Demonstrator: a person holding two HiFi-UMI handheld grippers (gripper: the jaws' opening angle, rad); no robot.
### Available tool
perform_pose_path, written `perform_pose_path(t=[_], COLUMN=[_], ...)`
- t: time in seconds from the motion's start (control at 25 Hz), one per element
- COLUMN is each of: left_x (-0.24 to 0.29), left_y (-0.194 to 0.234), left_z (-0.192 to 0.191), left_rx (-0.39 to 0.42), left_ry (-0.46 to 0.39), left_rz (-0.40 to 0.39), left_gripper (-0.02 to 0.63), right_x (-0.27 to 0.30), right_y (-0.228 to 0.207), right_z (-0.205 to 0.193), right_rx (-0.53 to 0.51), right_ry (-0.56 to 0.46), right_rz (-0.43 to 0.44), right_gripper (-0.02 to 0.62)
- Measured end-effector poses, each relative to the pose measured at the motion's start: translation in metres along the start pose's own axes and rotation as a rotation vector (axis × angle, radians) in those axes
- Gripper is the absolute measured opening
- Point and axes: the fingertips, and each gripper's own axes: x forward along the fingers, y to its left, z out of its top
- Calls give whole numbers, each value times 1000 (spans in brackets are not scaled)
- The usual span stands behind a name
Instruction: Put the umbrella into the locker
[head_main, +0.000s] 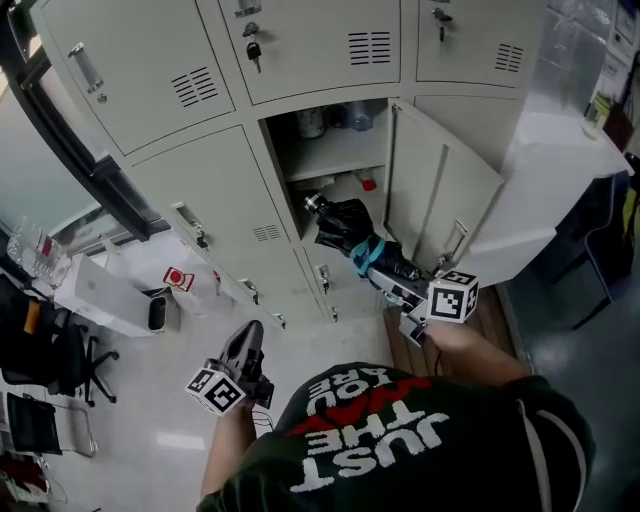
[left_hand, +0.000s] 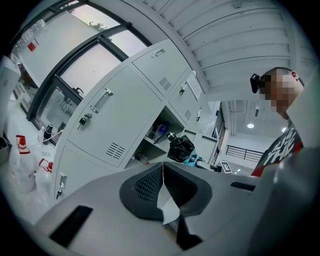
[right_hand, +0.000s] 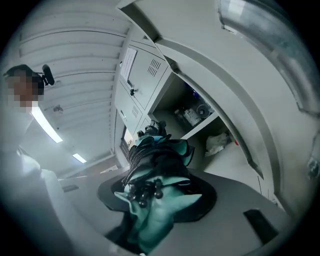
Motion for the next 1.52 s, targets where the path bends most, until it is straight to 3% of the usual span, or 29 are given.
perform_pose_path(t=[0.16,0.44,0.92,1.24,1.52], left_x=[24,42,28,29,24], left_y=[11,31,76,86,94], left_z=[4,18,47,51,54], left_rx=[-13,3,2,-1,-19], left_ry=[17,38,50,52,60], left_rz=[-12,-115,-170,-200,-170], left_gripper=[15,15,15,15,15], right_x=[14,48,119,160,183], right_y=[-15,-15,-42,-61,-74], right_z=[19,53,104,130,153], right_rx=[-83,-324,-639,-806,-911], right_ry=[5,34,195,315,404], right_rz=[-56,-191,-457,-540,-572], right_gripper=[213,210,209,210,210])
